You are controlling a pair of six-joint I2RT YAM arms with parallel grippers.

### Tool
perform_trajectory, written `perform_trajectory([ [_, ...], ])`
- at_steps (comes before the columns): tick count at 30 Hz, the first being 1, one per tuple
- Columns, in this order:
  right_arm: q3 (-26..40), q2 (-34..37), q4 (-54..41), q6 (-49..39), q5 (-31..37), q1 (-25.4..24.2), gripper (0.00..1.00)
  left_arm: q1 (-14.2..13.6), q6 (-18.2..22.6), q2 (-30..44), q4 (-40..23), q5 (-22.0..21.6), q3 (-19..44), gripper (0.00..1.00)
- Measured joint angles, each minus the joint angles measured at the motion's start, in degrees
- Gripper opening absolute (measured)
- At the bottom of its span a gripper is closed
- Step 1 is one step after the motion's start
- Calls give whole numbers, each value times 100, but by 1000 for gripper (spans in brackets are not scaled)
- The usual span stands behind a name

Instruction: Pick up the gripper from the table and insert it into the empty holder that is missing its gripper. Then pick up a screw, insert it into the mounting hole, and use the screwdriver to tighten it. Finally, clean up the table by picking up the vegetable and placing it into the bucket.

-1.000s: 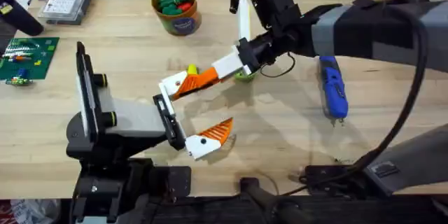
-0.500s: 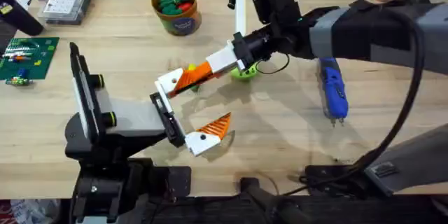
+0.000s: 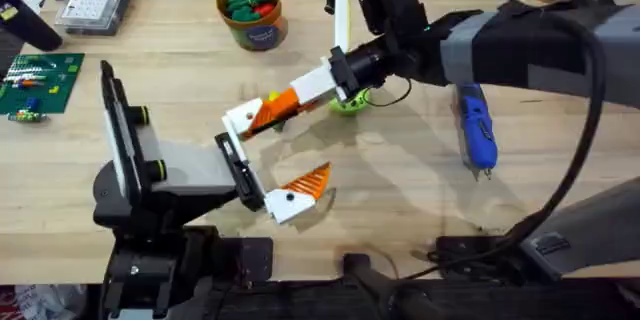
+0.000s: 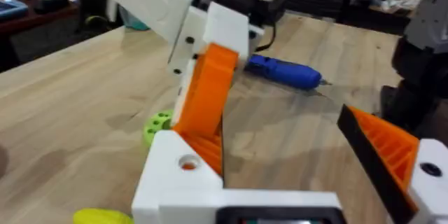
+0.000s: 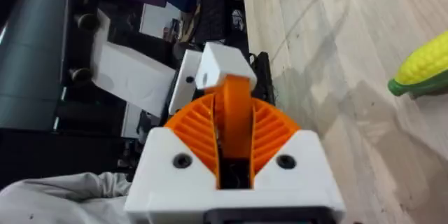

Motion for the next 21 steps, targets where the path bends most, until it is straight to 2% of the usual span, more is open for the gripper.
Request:
perform_trajectory([
  [4,0,2,41,-14,86,79,217,-41,-12,0,-29,157,6,991],
  [19,0,0,54,-16,135,77,412,-43,-29,0,-48,274,6,991],
  [21,0,2,50,-4,131,53,496,-43,-29,0,-49,279,6,991],
])
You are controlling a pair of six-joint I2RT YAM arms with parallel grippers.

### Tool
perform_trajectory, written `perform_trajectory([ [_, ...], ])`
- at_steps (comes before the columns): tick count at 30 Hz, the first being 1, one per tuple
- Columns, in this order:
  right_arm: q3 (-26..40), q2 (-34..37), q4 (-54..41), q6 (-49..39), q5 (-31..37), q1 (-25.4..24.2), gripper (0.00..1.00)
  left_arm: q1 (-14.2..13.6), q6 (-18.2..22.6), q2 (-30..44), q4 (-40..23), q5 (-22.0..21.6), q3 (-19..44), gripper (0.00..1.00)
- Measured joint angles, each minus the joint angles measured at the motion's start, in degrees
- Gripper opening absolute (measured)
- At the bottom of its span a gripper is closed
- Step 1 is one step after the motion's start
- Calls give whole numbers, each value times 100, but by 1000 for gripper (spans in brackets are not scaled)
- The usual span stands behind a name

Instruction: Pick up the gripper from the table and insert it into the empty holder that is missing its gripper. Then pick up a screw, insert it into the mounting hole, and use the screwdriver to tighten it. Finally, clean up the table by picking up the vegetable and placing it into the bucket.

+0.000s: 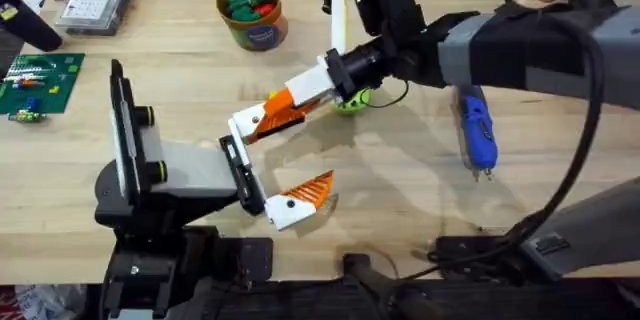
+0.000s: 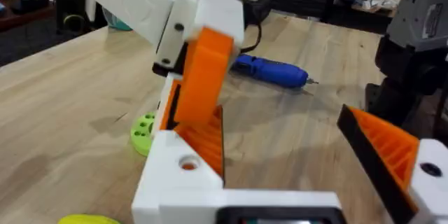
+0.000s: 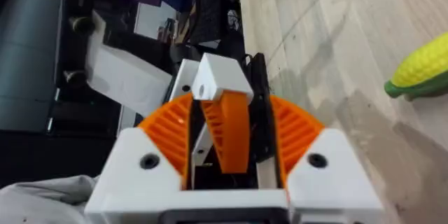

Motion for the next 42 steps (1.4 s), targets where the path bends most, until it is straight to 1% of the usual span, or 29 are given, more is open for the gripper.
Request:
perform_trajectory([
  [2,0,-2,4,-6,-1,-50,609,0,-2,0,0,10,0,991],
  [4,0,0,11,-32,-20,-127,778,0,0,0,0,10,0,991],
  [7,0,0,8,-36,-44,-273,909,0,0,0,0,13,0,991],
  [9,0,0,8,-32,-46,-381,967,0,0,0,0,13,0,991],
  [10,0,0,4,-32,-51,-433,980,0,0,0,0,13,0,991],
  [25,0,0,0,-32,-61,-1231,990,0,0,0,0,13,0,991],
  [31,0,-2,-23,-30,-71,-1341,990,0,-2,0,0,13,0,991],
  [37,2,0,-476,-60,-107,-1339,990,0,-2,0,0,13,0,991],
  [42,11,-2,-1249,-437,-113,-1319,990,0,0,0,0,13,0,991],
])
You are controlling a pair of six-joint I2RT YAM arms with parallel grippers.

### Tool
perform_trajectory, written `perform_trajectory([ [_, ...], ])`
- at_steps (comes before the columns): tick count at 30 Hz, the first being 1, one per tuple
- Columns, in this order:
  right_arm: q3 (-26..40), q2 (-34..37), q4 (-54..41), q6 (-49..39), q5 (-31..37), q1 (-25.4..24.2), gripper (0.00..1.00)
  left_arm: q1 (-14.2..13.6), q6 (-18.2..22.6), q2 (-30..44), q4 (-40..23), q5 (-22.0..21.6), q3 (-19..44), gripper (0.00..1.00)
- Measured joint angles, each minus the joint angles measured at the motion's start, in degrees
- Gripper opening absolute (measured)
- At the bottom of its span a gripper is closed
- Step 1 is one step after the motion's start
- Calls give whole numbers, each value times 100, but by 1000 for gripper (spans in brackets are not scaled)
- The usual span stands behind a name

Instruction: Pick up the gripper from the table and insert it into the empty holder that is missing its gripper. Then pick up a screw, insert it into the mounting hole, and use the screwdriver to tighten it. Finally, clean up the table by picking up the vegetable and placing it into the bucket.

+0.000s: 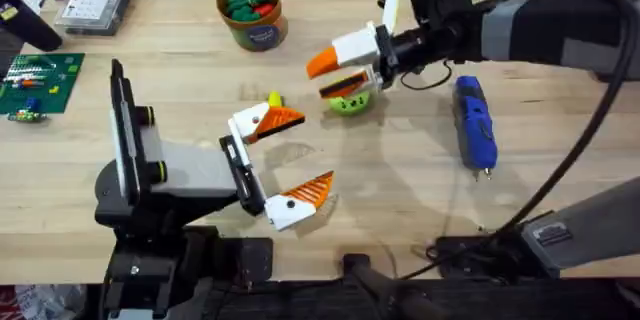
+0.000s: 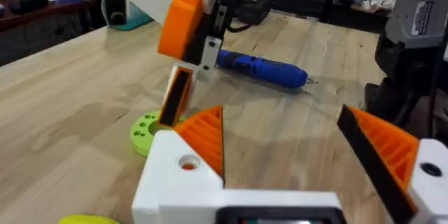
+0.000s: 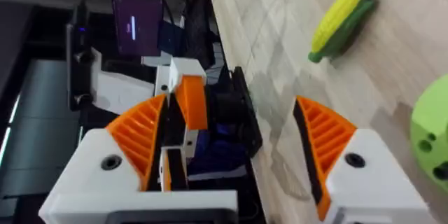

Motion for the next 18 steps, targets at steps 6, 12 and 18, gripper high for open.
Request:
perform_trajectory([
  [6,13,0,-1255,-929,-9,117,990,0,-2,0,0,0,0,991],
  [12,4,-53,-2629,-2211,-38,172,989,0,-2,0,0,0,0,991],
  [18,4,-162,-2840,-2910,-38,172,990,0,-2,0,-2,0,0,991],
])
